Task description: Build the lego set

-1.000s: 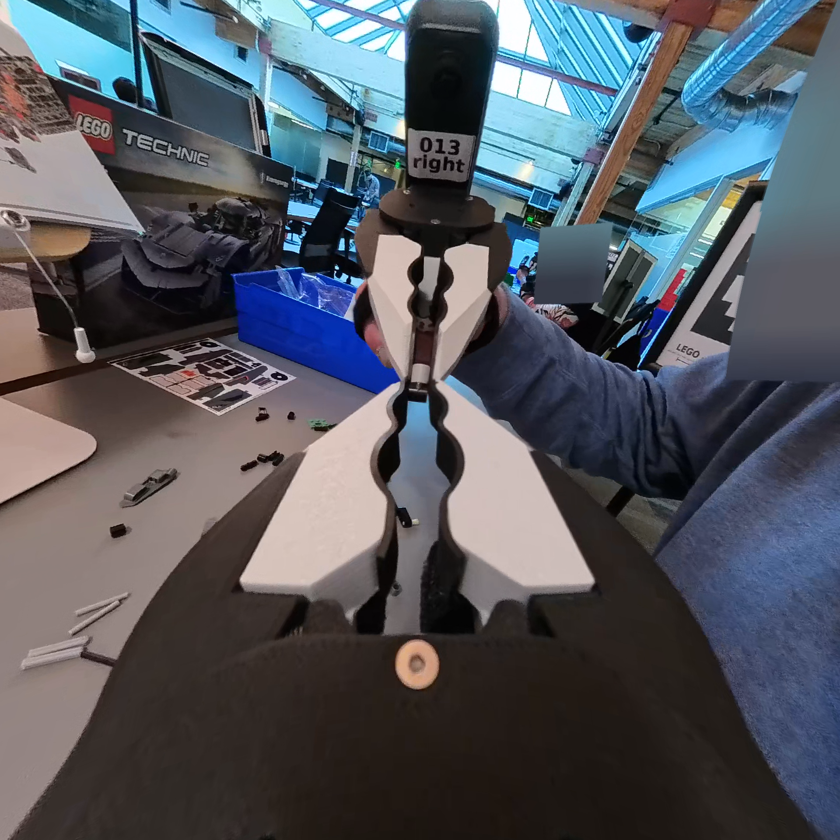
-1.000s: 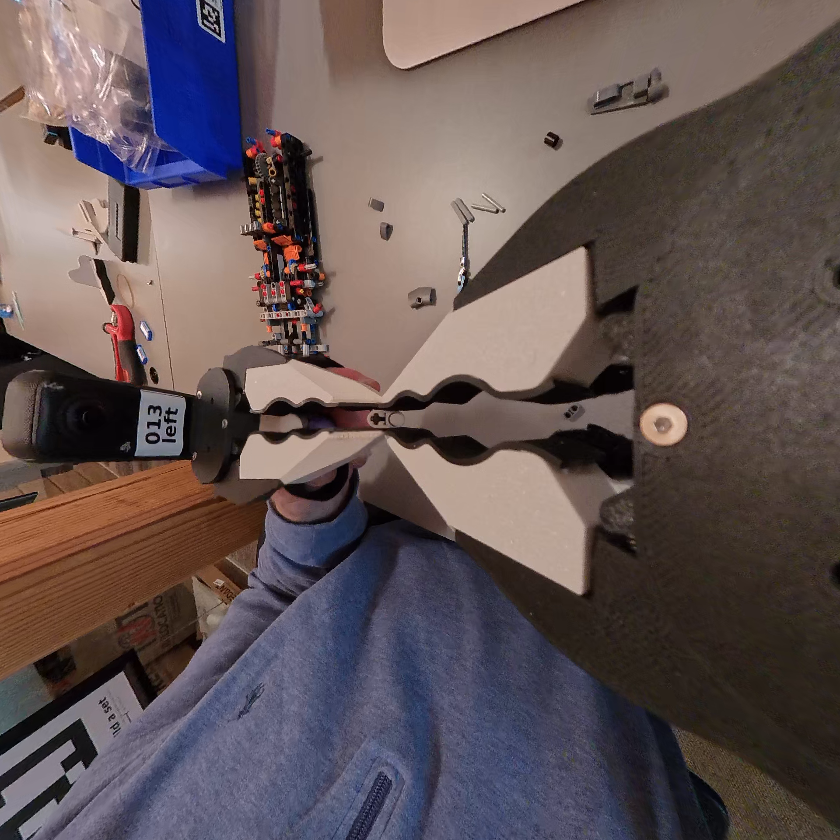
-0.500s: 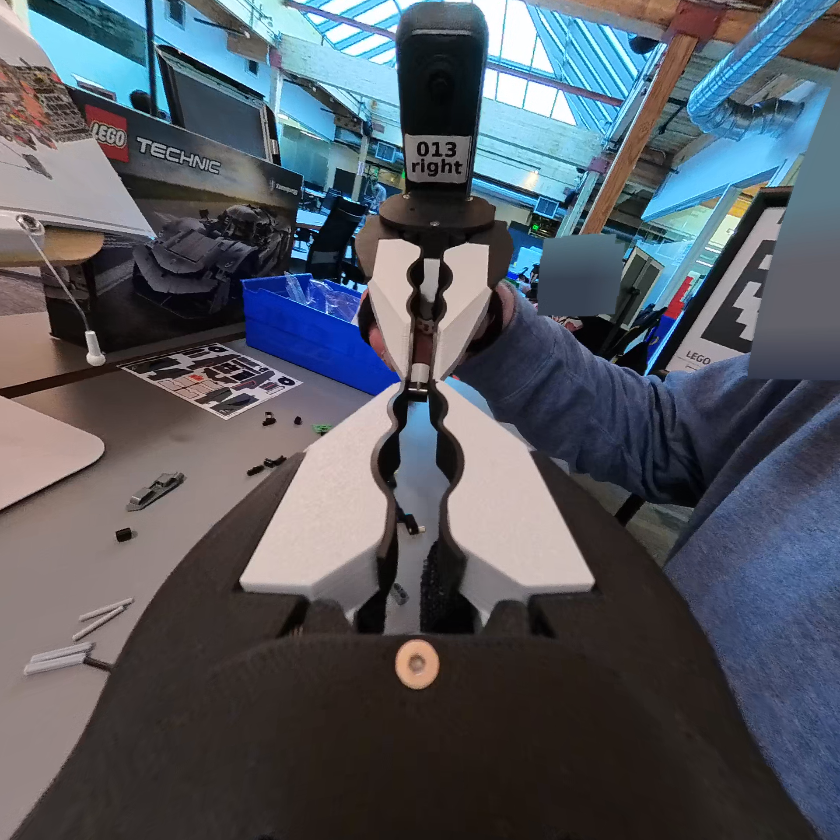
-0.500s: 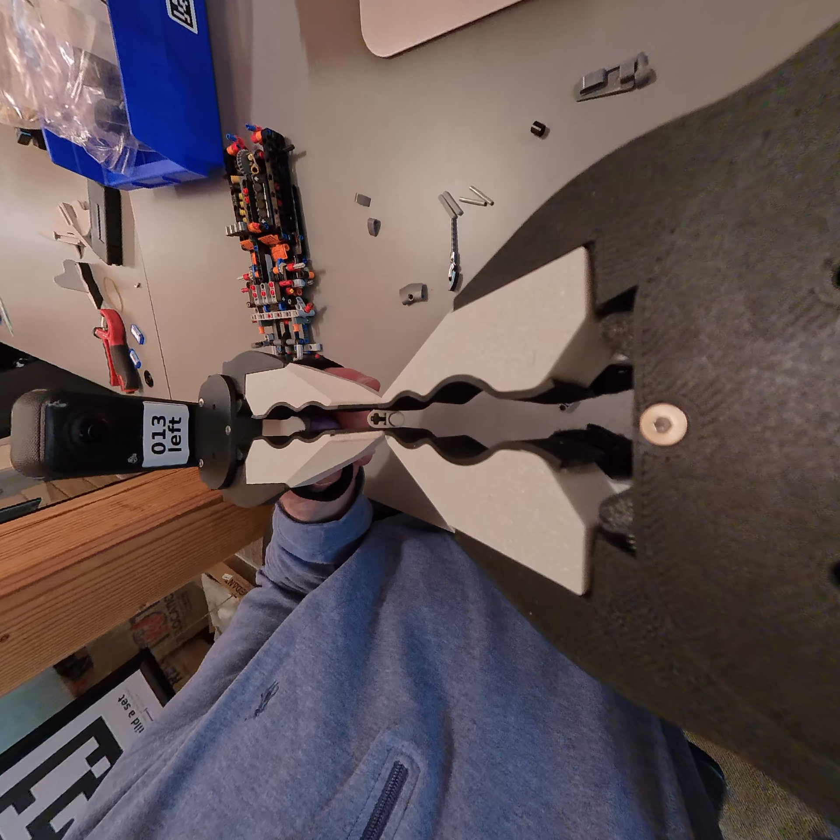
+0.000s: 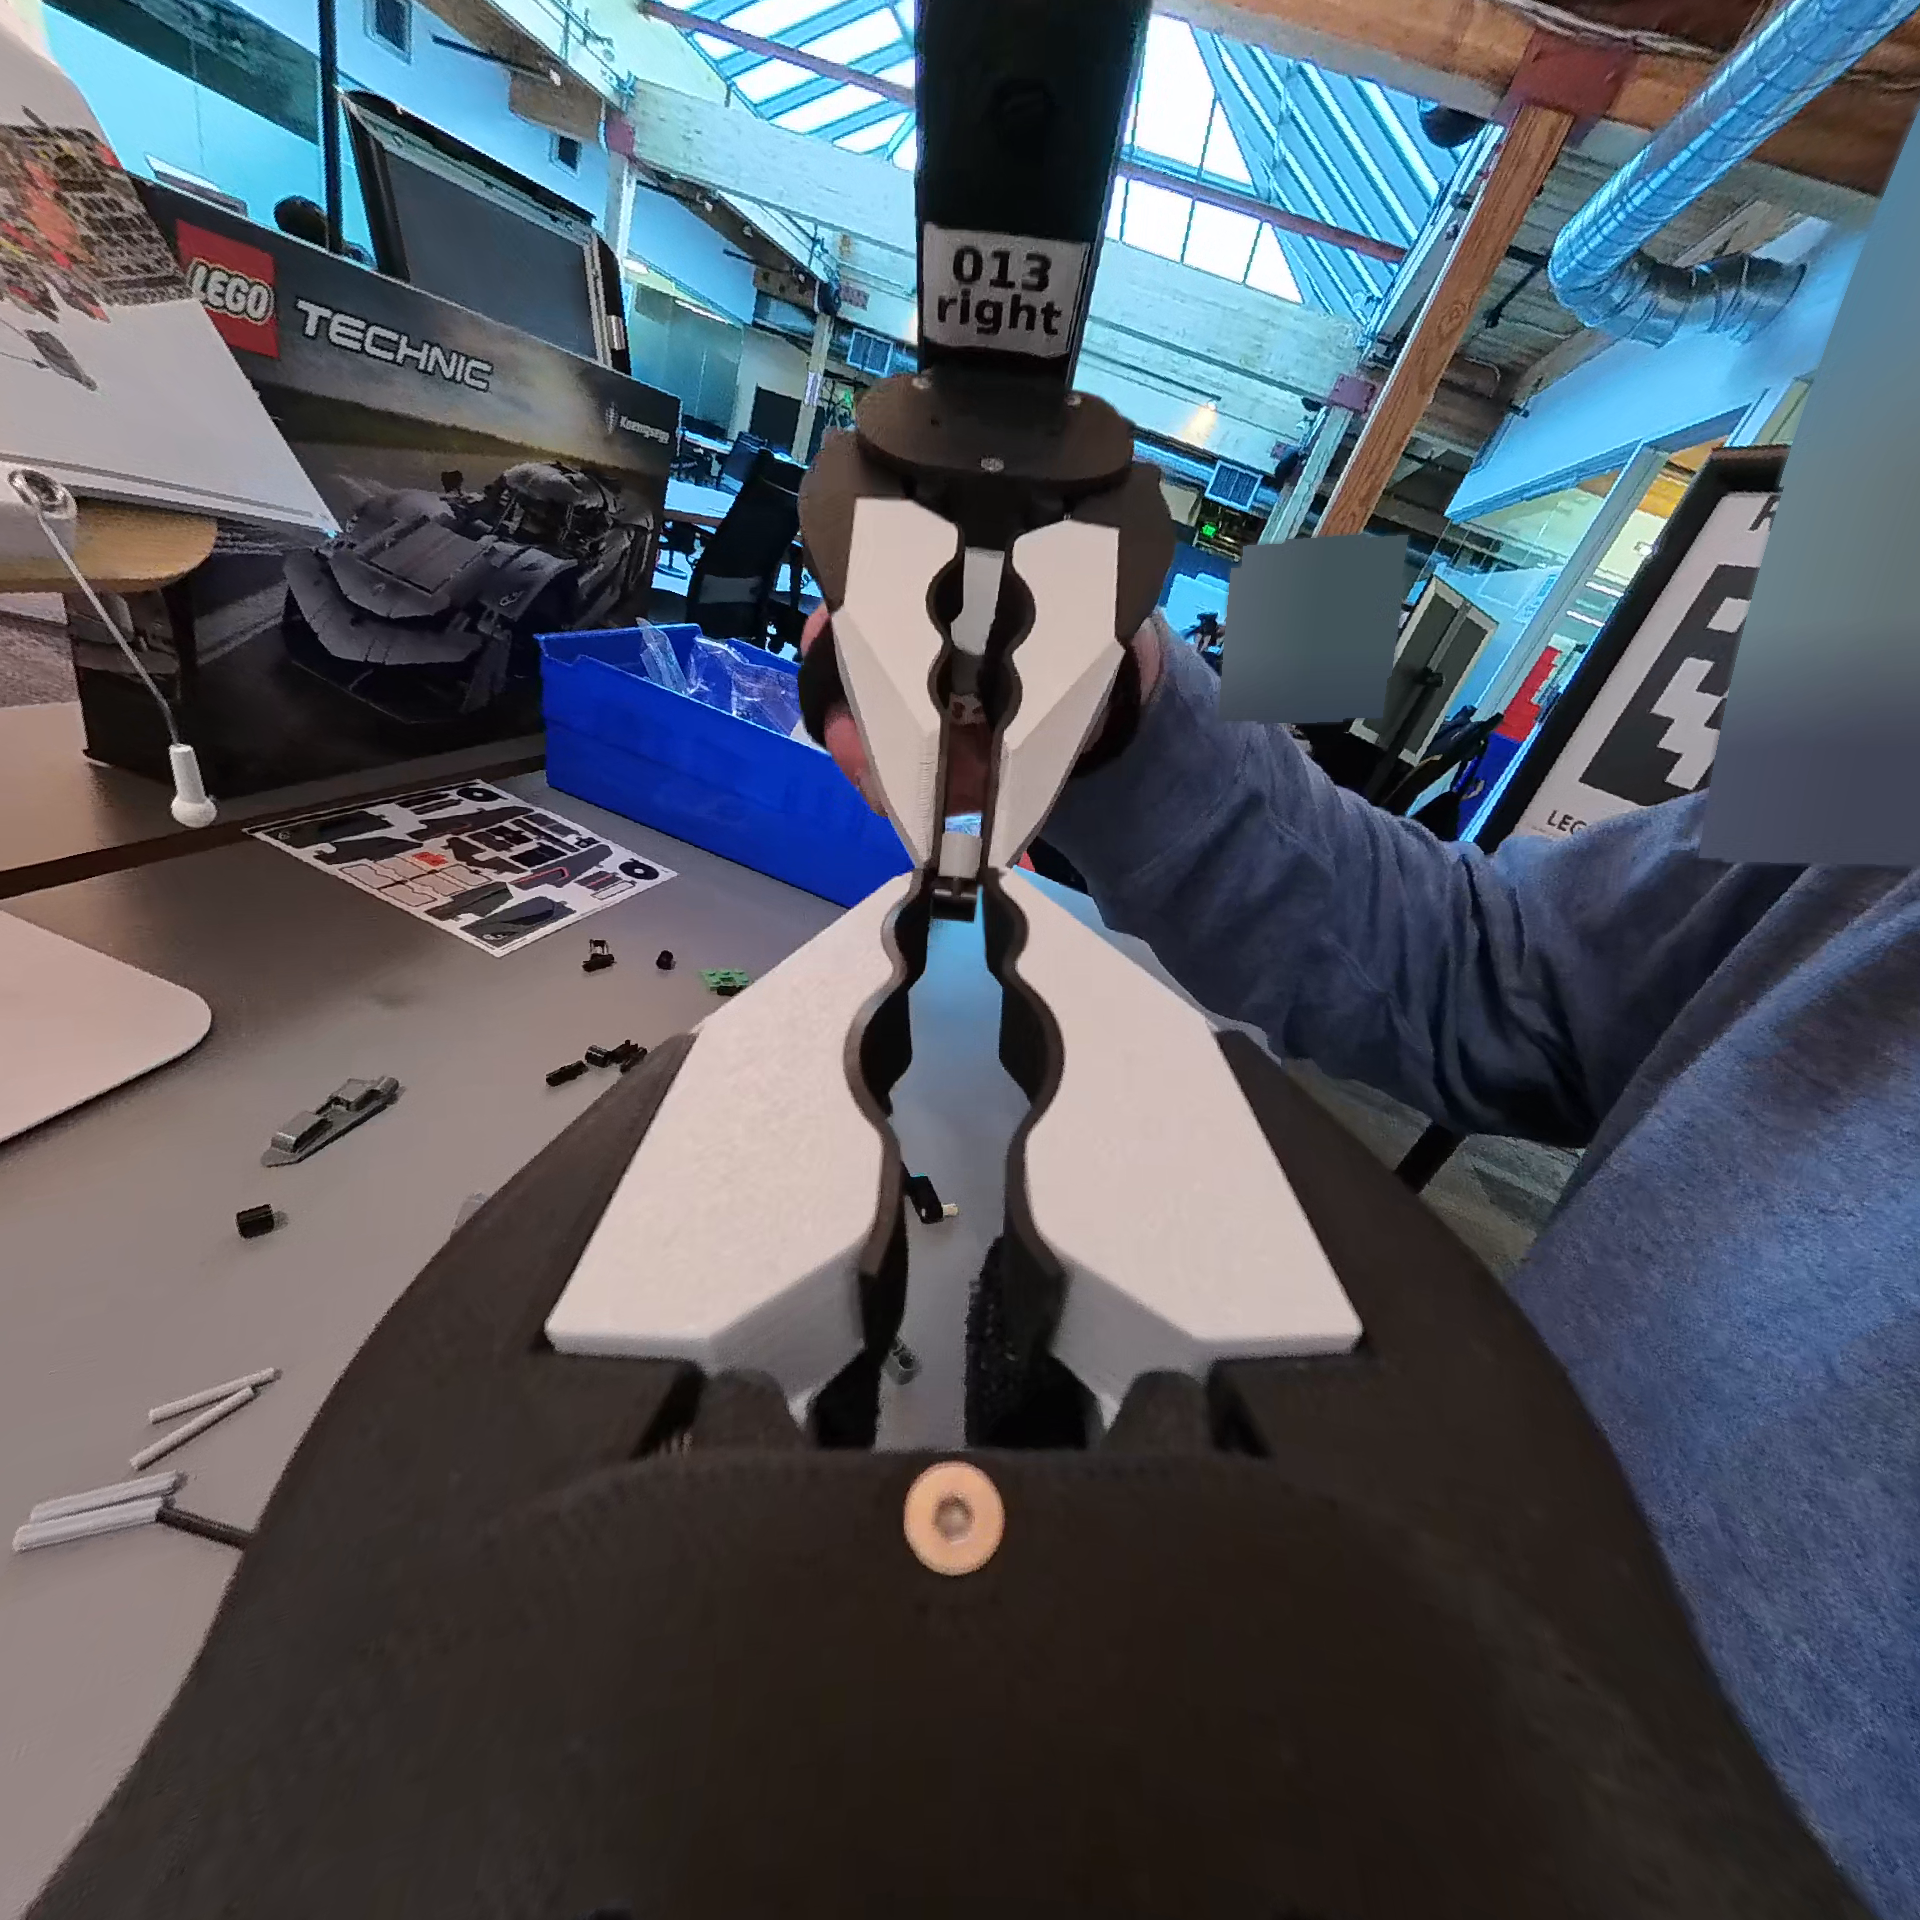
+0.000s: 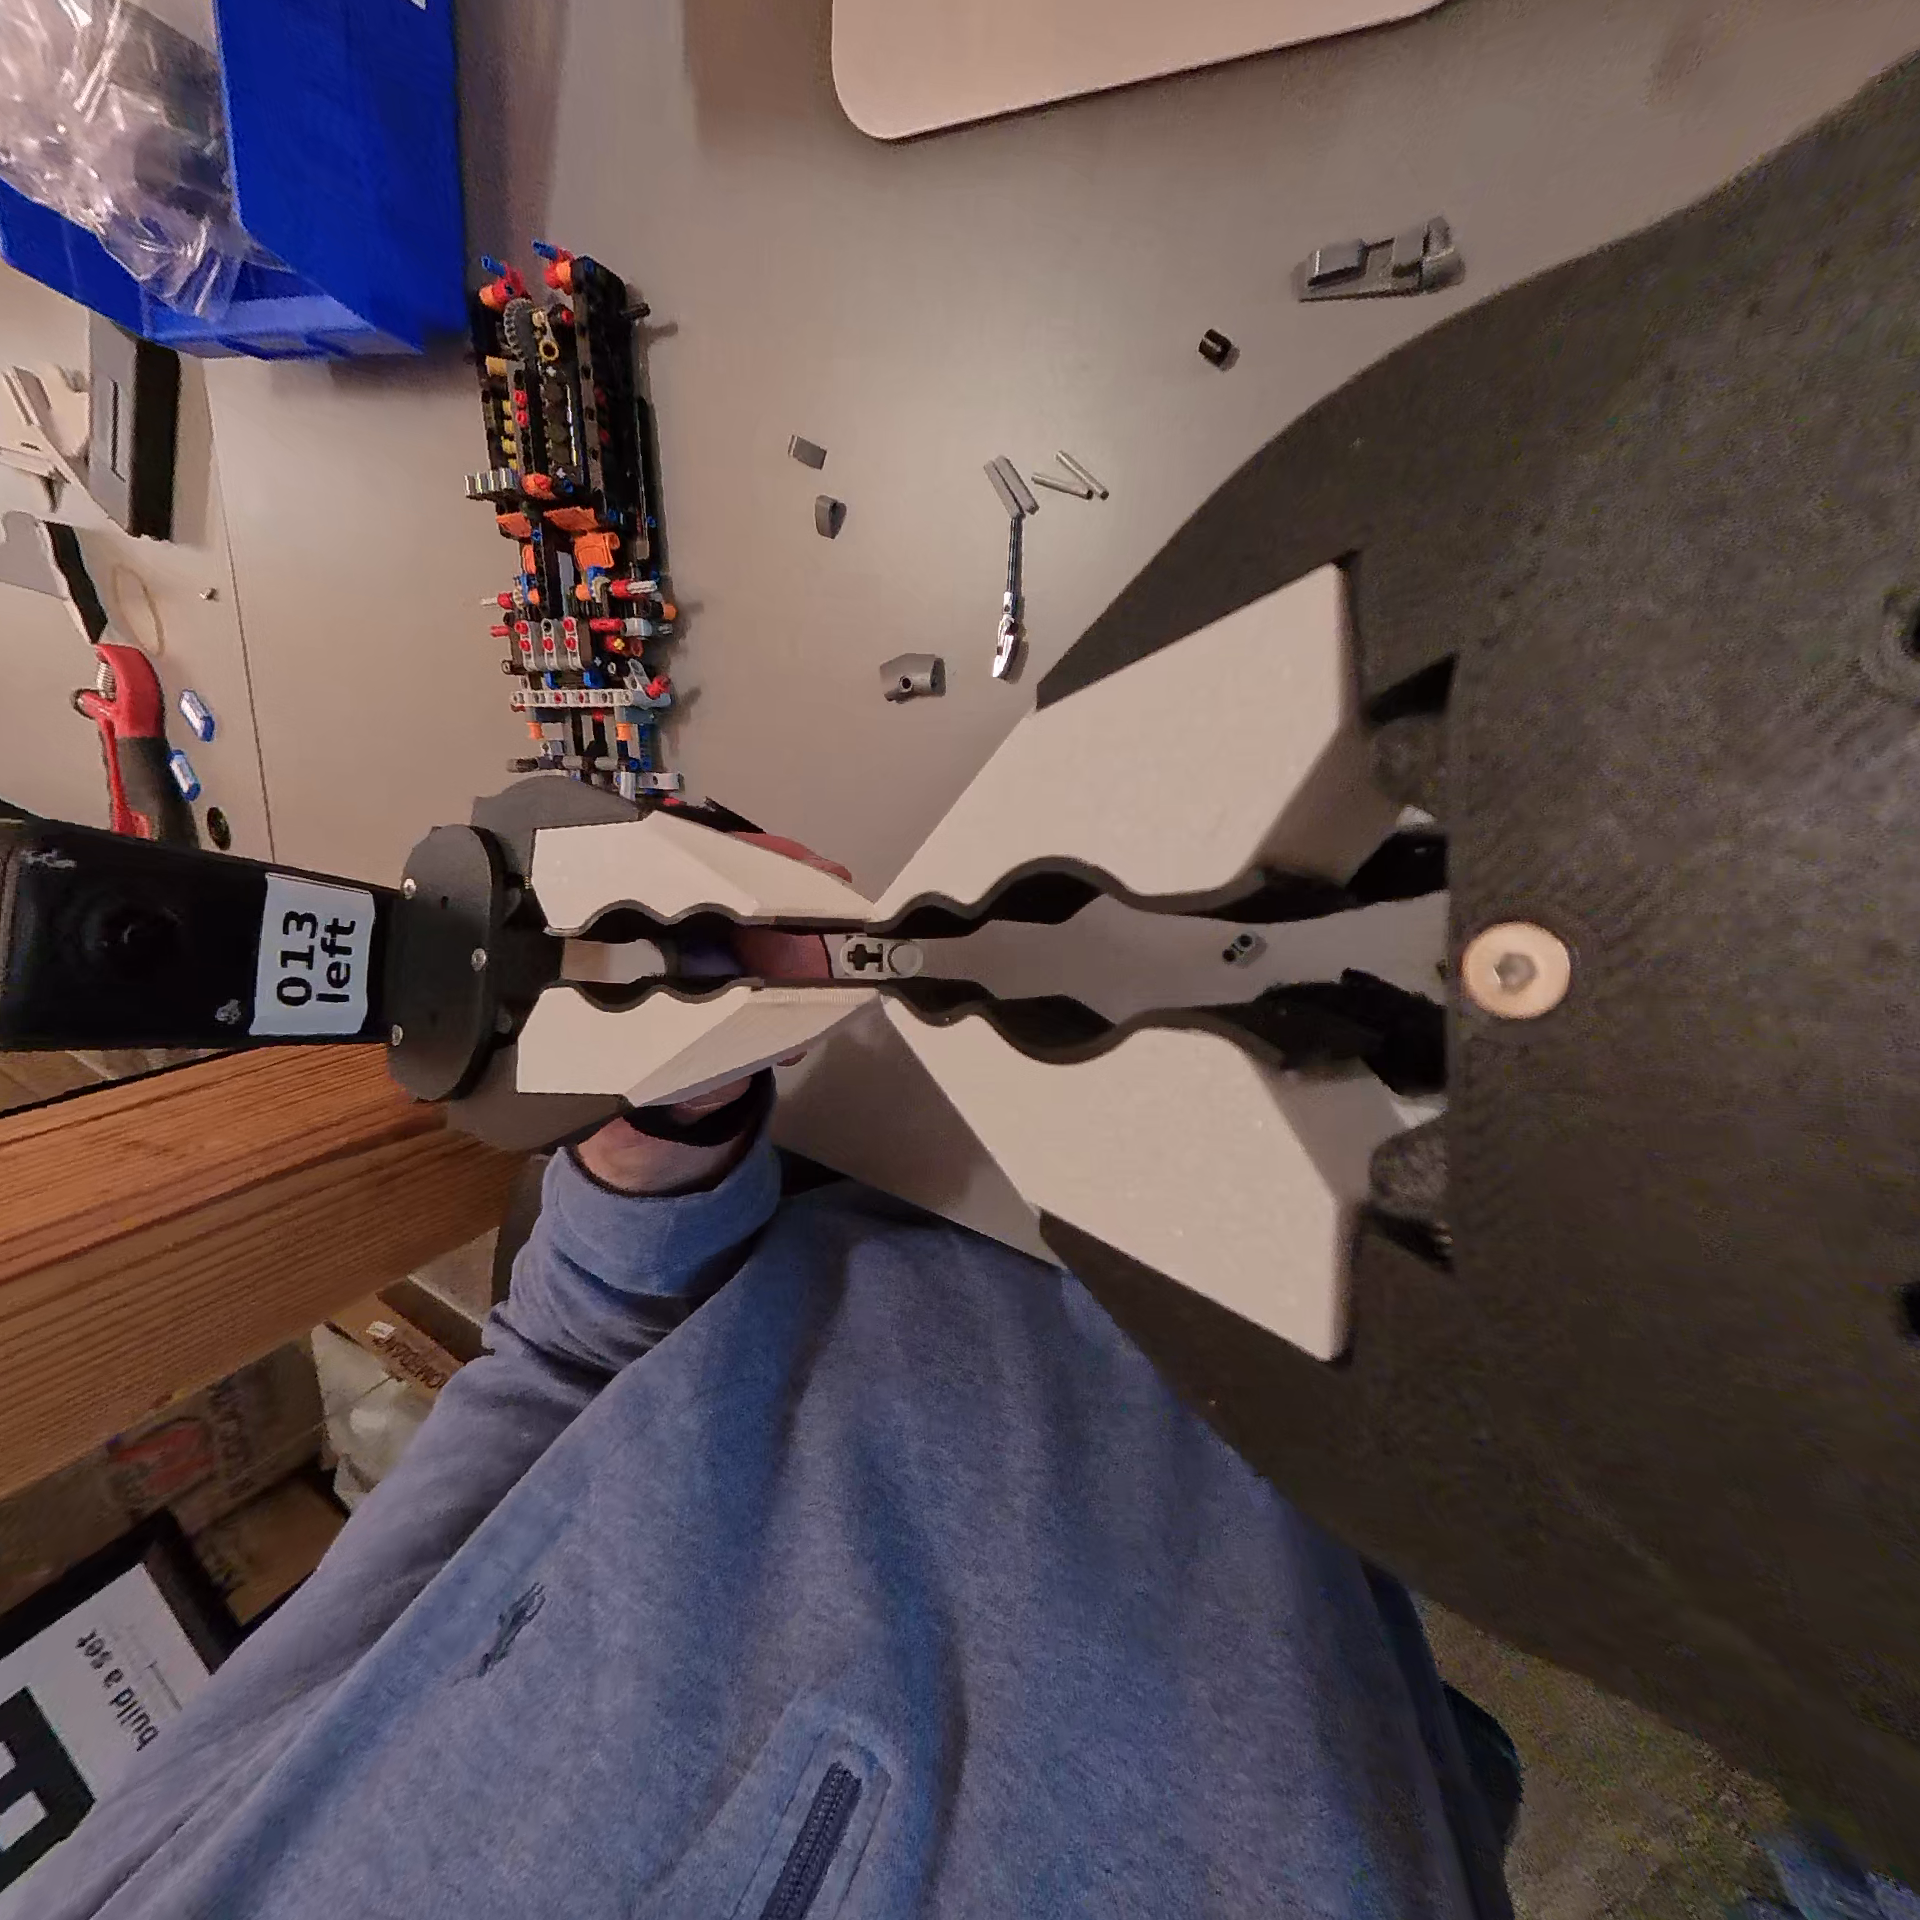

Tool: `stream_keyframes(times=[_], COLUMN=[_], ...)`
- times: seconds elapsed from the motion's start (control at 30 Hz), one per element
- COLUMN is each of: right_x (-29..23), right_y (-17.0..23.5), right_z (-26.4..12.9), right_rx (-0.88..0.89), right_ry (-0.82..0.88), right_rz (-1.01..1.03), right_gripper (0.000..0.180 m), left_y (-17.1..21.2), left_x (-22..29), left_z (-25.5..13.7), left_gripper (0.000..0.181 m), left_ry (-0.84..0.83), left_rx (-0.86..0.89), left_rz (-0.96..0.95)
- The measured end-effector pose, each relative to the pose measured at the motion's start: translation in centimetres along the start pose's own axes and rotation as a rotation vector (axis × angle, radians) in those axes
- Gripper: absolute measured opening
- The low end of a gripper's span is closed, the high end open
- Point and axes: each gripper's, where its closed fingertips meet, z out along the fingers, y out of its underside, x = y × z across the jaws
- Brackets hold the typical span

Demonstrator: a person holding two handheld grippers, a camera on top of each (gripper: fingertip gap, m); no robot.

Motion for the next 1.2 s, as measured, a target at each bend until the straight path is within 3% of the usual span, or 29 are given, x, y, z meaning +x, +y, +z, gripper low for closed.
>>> stream_keyframes(times=[0.53,1.0,1.2], right_x=[-0.1,0.2,0.4], right_y=[-0.2,-1.1,-1.4], right_z=[0.0,-0.6,-1.5], right_rx=[-0.029,0.069,0.145], right_ry=[-0.015,0.055,0.114], right_rz=[-0.003,0.037,0.064], right_gripper=[0.005,0.009,0.009], left_y=[0.1,-0.9,-1.5], left_x=[0.3,0.0,0.0], left_z=[0.1,0.1,0.1], left_gripper=[0.007,0.005,0.005], left_ry=[-0.005,-0.173,-0.192], left_rx=[-0.011,-0.004,0.03], left_rz=[0.046,0.299,0.306])
